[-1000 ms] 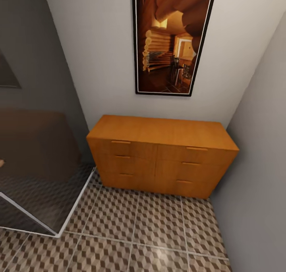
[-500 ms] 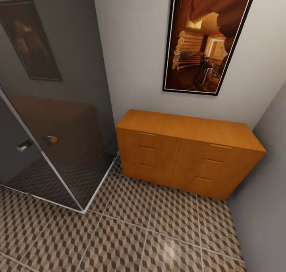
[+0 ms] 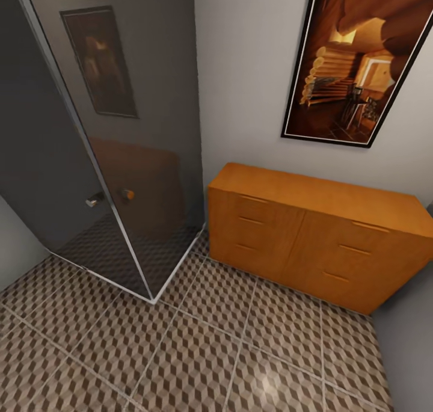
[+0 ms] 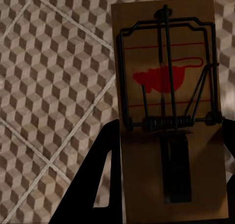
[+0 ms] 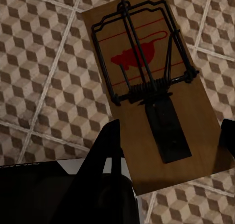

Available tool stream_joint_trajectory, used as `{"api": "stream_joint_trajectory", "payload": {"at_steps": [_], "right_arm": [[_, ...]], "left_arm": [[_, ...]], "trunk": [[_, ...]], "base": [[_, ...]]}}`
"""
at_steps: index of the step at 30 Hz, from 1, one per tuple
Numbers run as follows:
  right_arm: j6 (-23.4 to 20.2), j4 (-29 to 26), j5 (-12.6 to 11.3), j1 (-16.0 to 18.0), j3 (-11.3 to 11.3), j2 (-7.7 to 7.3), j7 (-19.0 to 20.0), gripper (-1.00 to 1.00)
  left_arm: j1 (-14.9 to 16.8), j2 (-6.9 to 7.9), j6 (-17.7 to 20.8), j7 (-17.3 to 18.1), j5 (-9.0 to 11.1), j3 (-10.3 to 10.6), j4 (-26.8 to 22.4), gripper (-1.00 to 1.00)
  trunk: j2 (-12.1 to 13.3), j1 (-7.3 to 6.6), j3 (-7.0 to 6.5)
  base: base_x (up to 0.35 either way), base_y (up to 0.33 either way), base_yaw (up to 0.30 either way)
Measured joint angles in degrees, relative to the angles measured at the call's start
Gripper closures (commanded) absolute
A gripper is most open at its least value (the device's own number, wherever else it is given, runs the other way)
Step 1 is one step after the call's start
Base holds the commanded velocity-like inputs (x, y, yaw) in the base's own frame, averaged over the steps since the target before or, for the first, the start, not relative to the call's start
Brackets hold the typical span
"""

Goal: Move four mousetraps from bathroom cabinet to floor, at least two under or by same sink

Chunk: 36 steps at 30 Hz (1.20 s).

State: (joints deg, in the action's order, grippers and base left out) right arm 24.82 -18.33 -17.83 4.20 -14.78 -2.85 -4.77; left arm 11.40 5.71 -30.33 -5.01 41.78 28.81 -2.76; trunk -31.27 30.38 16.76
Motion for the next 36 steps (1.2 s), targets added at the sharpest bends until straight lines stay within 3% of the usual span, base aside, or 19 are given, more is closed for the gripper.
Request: {"api": "stream_joint_trajectory", "payload": {"at_steps": [36], "right_arm": [[0.0, 0.2, 0.0, 0.0, -0.1, 0.23, 0.0, 1.0]], "left_arm": [[0.0, -0.17, 0.1, 0.0, 0.0, 0.1, 0.0, 1.0]], "trunk": [[0.0, 0.0, 0.0]], "base": [[0.0, 0.0, 0.285]]}}
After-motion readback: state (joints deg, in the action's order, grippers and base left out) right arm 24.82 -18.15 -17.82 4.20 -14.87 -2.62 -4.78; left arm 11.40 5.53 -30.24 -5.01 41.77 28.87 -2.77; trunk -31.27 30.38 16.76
